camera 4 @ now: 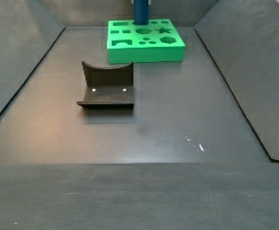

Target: Insert the oval object.

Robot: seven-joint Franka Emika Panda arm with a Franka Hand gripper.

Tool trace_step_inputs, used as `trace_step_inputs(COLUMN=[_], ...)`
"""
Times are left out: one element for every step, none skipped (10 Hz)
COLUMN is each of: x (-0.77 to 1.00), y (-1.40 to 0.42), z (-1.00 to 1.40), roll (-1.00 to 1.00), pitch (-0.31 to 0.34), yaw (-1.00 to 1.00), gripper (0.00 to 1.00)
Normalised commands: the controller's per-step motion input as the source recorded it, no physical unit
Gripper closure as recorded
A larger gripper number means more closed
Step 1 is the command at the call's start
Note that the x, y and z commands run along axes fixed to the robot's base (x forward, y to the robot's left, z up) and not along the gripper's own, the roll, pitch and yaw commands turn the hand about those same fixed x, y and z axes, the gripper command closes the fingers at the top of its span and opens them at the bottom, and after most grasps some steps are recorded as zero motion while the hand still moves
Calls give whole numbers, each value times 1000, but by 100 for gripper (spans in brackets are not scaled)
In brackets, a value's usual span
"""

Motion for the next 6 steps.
trace_step_inputs(x=[314, 194, 143, 211, 23, -229], y=[-60, -129, -120, -3, 0, 0], z=[-511, -380, -374, -629, -789, -603], roll=[-34, -96, -116, 0, 209, 221], pitch=[24, 0, 0, 0, 0, -34], yaw=[-43, -166, -154, -94, -100, -20], gripper=[100, 100, 100, 100, 100, 100])
